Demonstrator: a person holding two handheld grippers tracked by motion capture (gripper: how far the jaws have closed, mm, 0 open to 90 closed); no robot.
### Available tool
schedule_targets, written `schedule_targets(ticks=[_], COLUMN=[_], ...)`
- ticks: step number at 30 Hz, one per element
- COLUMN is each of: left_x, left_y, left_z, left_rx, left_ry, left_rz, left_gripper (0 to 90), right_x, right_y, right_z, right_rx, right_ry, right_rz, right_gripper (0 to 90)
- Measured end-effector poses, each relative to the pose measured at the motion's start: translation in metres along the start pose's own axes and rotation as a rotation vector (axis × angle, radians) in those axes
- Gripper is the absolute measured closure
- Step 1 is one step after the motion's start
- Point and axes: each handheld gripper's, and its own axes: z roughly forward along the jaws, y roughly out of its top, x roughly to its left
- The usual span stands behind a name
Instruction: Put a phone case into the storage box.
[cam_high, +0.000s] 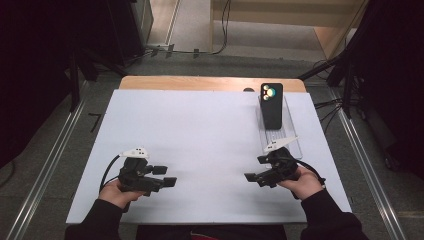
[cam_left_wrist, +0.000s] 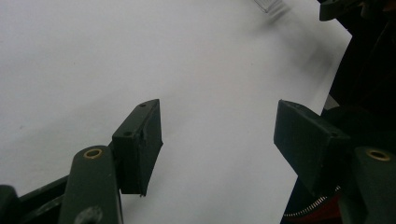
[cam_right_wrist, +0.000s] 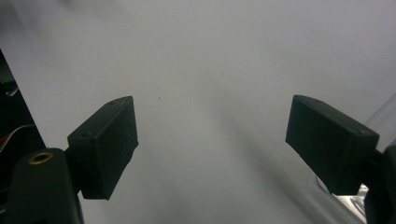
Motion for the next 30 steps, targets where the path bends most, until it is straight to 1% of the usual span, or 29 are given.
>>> schedule_targets(ticks=[7,10,13,14,15,17,21,22,26,30], left_x=[0.0,0.0,0.0,0.0,0.0,0.0,0.0,0.0,0.001,0.002], left_y=[-0.002,-0.002,-0.002,-0.002,-0.002,-0.002,-0.002,-0.002,-0.003,-0.003], left_z=[-0.001,0.0,0.0,0.0,0.0,0.0,0.0,0.0,0.001,0.001], left_rx=[0.003,0.006,0.007,0.007,0.008,0.008,0.008,0.007,0.01,0.012], left_ry=[0.002,0.001,0.001,0.002,0.001,0.001,0.0,0.0,0.002,0.0], left_rz=[0.0,0.003,0.002,0.002,0.002,0.002,0.002,0.002,0.0,-0.003], left_gripper=[32.3,32.3,32.3,32.3,32.3,32.3,32.3,32.3,32.3,32.3], right_x=[-0.002,-0.003,-0.004,-0.005,-0.005,-0.006,-0.007,-0.008,-0.01,-0.012], right_y=[-0.012,-0.017,-0.021,-0.023,-0.024,-0.026,-0.029,-0.03,-0.032,-0.033], right_z=[-0.006,-0.009,-0.01,-0.01,-0.011,-0.011,-0.012,-0.012,-0.012,-0.011], right_rx=[0.005,0.008,0.008,0.007,0.013,0.017,0.021,0.018,0.026,0.022], right_ry=[-0.015,-0.022,-0.017,-0.017,-0.02,-0.019,-0.019,-0.018,-0.028,-0.027], right_rz=[-0.003,0.005,0.015,0.008,0.013,0.006,0.016,0.012,0.021,0.012], right_gripper=[14.9,14.9,14.9,14.9,14.9,14.9,14.9,14.9,14.9,14.9])
